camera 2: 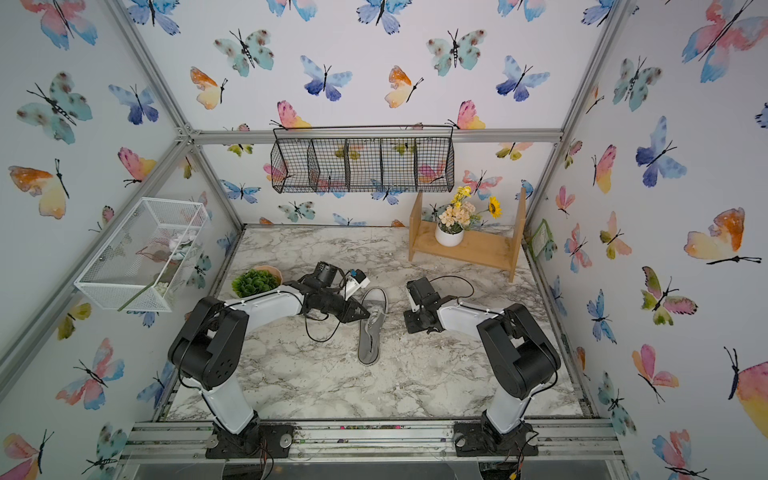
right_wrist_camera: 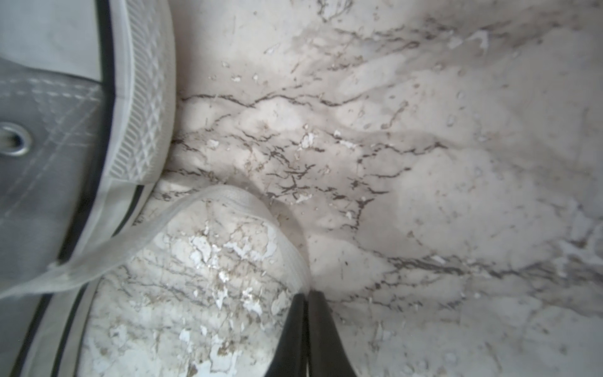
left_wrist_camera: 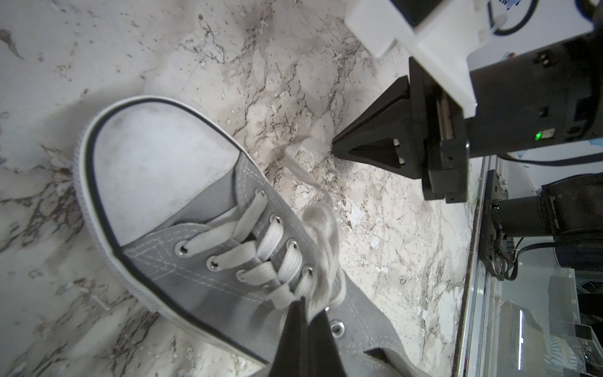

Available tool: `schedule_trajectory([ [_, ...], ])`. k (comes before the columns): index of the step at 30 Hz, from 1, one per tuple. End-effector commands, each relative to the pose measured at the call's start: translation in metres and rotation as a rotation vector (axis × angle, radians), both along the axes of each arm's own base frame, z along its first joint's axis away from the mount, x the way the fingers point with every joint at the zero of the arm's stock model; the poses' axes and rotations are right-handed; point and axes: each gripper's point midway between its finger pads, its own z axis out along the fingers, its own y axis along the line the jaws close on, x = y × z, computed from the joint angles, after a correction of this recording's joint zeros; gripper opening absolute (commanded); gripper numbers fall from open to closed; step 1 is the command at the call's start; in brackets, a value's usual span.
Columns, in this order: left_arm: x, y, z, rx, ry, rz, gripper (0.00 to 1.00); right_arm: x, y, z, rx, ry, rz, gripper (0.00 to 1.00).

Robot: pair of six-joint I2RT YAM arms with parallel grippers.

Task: Tie the shoes
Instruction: Tie the shoelace on the shoe.

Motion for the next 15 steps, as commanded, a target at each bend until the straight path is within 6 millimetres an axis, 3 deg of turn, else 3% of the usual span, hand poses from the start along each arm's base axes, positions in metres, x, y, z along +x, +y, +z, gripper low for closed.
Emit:
schedule_trajectory([
  [1, 0.000, 0.002, 0.014, -0.020, -0.015, 0.017, 0.00, -0.007, -0.014, -0.001, -0.066, 0.006, -0.028, 0.03],
  [4, 0.002, 0.004, 0.013, -0.016, -0.010, 0.055, 0.11, -0.001, -0.014, 0.010, -0.056, -0.033, -0.044, 0.03],
  [11, 0.002, 0.020, 0.016, 0.009, -0.023, 0.185, 0.57, 0.007, -0.020, 0.032, -0.025, -0.093, -0.077, 0.03],
  [15, 0.003, 0.039, 0.020, 0.036, -0.043, 0.312, 0.74, 0.011, -0.028, 0.039, -0.027, -0.112, -0.101, 0.03],
])
